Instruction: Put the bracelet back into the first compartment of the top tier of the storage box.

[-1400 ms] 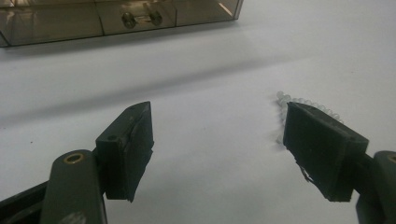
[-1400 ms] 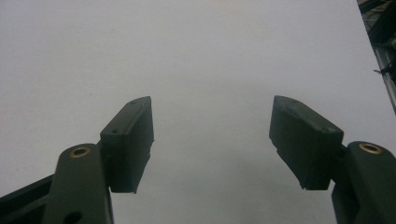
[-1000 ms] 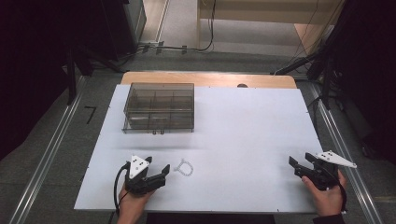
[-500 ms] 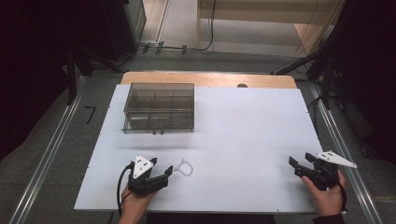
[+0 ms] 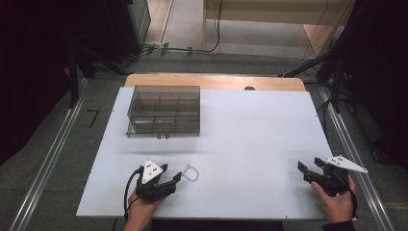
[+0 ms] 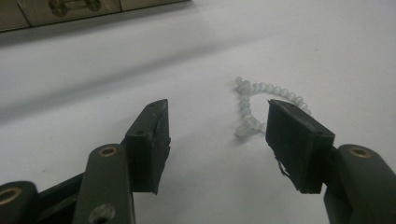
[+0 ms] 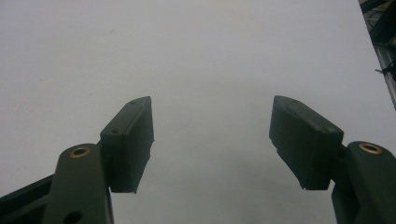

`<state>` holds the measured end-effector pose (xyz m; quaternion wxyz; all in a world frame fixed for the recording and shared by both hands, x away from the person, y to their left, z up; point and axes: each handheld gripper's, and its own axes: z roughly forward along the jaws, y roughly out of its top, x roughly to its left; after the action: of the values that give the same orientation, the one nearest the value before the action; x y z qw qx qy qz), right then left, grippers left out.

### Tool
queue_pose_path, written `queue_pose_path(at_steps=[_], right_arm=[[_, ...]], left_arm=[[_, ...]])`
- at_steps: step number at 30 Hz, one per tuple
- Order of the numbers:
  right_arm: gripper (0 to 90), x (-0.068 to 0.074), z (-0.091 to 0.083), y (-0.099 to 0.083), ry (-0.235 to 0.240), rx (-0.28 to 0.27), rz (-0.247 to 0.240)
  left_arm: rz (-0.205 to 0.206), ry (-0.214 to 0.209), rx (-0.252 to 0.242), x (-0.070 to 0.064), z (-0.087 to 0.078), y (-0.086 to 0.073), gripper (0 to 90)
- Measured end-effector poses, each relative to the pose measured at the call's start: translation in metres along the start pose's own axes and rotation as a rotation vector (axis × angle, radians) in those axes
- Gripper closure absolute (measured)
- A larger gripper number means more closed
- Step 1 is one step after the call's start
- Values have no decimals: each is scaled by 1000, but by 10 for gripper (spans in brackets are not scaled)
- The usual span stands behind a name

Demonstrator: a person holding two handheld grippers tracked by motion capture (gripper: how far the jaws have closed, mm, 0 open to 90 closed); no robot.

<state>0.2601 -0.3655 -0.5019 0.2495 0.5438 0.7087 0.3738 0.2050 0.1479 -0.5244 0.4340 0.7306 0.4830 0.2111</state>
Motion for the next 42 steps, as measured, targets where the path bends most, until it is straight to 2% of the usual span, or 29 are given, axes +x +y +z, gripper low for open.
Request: queue_pose_path(at_steps=[10, 21, 33, 42], right_arm=[[290, 0, 0, 0, 3, -1, -1], [291, 0, 0, 0, 4, -1, -1], [291, 0, 1, 1, 5, 0, -2], [290, -1, 1, 1, 7, 2, -3]], left_arm=[[16, -19, 10, -4, 5, 3, 463], [39, -44, 41, -9, 13, 7, 530], [70, -65, 72, -12, 17, 8, 725], [94, -90, 93, -14, 19, 8, 838]])
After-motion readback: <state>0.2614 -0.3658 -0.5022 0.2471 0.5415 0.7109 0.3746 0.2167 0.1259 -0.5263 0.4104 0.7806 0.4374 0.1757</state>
